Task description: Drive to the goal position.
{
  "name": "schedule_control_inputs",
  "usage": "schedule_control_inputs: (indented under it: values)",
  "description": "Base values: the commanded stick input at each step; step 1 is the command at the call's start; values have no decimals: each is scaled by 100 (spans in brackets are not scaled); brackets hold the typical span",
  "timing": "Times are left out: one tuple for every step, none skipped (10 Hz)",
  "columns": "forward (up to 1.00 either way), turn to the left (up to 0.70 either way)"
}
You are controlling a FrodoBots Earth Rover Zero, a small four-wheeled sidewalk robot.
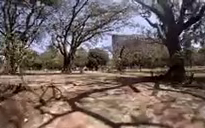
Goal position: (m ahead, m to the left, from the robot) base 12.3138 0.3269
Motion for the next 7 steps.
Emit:
schedule_control_inputs:
  values:
    - [100, 0]
    - [100, 0]
    - [100, 0]
    - [100, 0]
    - [100, 0]
    - [100, 0]
    - [100, 0]
